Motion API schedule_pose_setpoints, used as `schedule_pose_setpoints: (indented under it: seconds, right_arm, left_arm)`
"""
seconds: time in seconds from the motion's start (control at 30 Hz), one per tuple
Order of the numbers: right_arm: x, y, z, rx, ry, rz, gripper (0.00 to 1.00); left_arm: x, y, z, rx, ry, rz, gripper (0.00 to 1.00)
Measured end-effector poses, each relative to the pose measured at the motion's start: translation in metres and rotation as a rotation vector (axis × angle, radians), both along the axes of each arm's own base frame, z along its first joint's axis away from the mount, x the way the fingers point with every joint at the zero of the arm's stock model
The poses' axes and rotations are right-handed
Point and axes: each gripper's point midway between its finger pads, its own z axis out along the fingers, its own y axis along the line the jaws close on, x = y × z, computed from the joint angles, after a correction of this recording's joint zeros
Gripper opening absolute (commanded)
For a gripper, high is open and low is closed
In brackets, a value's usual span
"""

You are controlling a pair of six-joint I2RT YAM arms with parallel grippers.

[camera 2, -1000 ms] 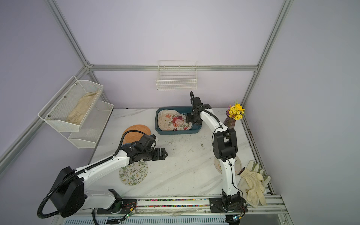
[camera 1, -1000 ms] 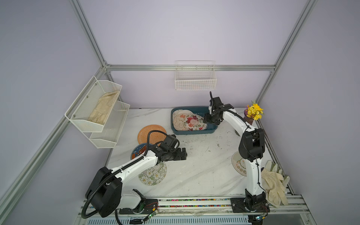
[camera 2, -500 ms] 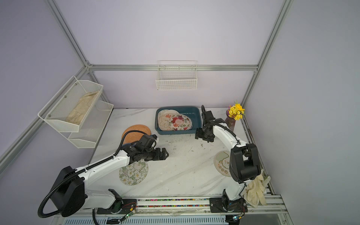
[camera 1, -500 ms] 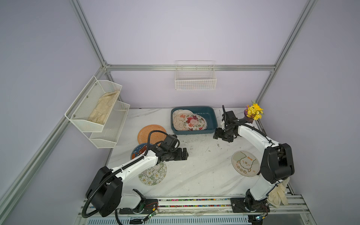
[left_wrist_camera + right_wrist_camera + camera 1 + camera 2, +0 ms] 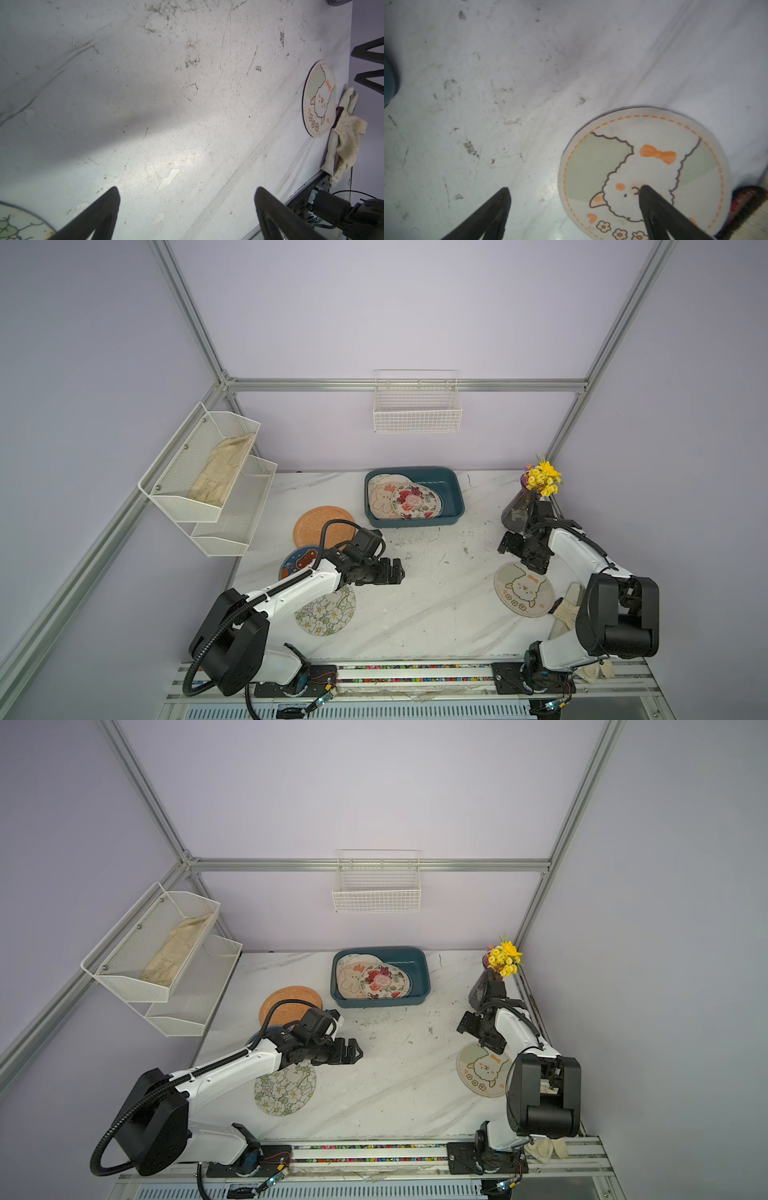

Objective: Put the coasters into the storage box
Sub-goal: Move the coaster to the center of the board.

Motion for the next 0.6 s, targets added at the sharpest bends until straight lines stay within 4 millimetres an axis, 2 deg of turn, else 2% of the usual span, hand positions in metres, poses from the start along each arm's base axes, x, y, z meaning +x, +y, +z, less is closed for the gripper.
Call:
schedule_pose_setpoints:
  seconds: [0.2,0.3,0.4,0.6]
  right_arm:
    - [-0.006,-0.05,-0.01,-0.025,0.019,-0.128,0.97]
    - [-0.009,-0.071,-0.022,-0.023,0.043,-0.177,0.97]
    - [-0.011,-0.085,-0.031,-0.019,0.063,-0.215,0.97]
    - [-0.01,-0.108,-0.035,0.0,0.039,-0.291,0.97]
  left_arm:
    - [-0.001,-0.001,0.001,-0.004,-0.003,-0.014,1.0]
    - [-0.001,-0.002,0.001,-0.008,0.0,-0.016,1.0]
    - [-0.002,-0.003,0.001,-0.011,0.002,-0.019,1.0]
    - [-0.002,-0.003,0.001,-0.013,0.003,-0.02,1.0]
